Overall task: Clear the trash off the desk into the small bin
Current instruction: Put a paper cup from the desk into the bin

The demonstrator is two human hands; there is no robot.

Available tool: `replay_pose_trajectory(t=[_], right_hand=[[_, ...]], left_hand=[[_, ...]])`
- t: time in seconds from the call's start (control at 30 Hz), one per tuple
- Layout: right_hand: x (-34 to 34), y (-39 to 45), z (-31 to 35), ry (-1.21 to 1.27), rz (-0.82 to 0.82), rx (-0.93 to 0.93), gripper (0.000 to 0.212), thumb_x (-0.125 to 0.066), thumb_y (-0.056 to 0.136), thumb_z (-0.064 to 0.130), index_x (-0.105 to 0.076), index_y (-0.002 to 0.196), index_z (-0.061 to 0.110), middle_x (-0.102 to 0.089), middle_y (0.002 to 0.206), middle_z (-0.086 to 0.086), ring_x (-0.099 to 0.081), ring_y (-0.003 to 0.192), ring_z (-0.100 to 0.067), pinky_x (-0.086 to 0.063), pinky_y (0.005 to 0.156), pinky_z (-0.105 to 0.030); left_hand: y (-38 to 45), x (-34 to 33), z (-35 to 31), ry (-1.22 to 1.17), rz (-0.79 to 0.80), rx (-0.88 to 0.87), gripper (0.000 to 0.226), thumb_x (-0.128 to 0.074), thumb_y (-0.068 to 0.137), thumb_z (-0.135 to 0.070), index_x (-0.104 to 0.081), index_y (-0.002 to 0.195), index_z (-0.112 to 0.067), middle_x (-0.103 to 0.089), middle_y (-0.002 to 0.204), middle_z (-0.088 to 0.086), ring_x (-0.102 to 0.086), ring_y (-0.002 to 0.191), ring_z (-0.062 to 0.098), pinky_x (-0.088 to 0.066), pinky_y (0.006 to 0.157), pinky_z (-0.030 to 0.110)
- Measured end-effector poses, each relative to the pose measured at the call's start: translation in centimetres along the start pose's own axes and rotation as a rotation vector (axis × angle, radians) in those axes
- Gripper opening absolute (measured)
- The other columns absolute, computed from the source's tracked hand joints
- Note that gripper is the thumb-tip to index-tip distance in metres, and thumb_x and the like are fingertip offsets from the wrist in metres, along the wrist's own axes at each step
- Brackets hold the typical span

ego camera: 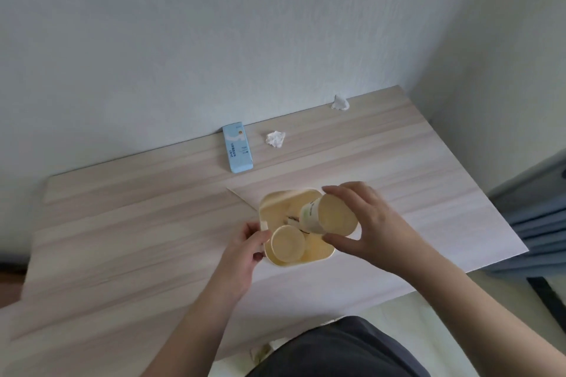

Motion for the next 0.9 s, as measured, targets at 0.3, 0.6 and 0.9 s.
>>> replay_pose_trajectory(t=[0.3, 0.6, 0.9], right_hand=[[-7.3, 1.9, 6.8, -0.062, 0.204, 0.011, 0.075, -0.067, 0.078, 0.052, -0.034, 0.142, 0.031, -0.038, 0.140, 0.006, -0.040, 0.125, -0.019, -0.041, 0.103, -0.036], [-12.3, 3.3, 12.7, -0.080, 0.348, 0.048, 0.087, -0.070, 0.077, 0.049, -0.023, 0.147, 0.030, -0.030, 0.149, 0.005, -0.046, 0.125, -0.022, -0.046, 0.095, -0.035], [-11.7, 4.2, 15.3, -0.065, 0.188, 0.084, 0.061, -0.060, 0.086, 0.048, -0.040, 0.140, 0.026, -0.044, 0.139, 0.006, -0.045, 0.125, -0.015, -0.039, 0.102, -0.030]], left_hand=[[-3.5, 5.9, -0.3, -0.025, -0.015, -0.047, 0.029, -0.070, 0.069, -0.018, -0.060, 0.094, -0.008, -0.064, 0.080, 0.006, -0.061, 0.075, 0.020, -0.043, 0.072, 0.041], [-6.1, 11.1, 0.1, -0.094, -0.044, -0.072, 0.009, -0.066, 0.084, -0.009, -0.059, 0.089, -0.008, -0.061, 0.075, 0.007, -0.058, 0.070, 0.019, -0.043, 0.068, 0.037], [-6.9, 15.2, 0.1, -0.118, -0.067, -0.077, 0.031, -0.072, 0.066, -0.020, -0.058, 0.091, -0.008, -0.059, 0.079, 0.007, -0.057, 0.071, 0.017, -0.043, 0.065, 0.033]])
Point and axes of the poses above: each hand's wrist, its own y-axis towards the middle knuckle, its own x-axis out of the back of the hand, z = x × y, the point moved 3 cm from there along y, towards the middle knuckle
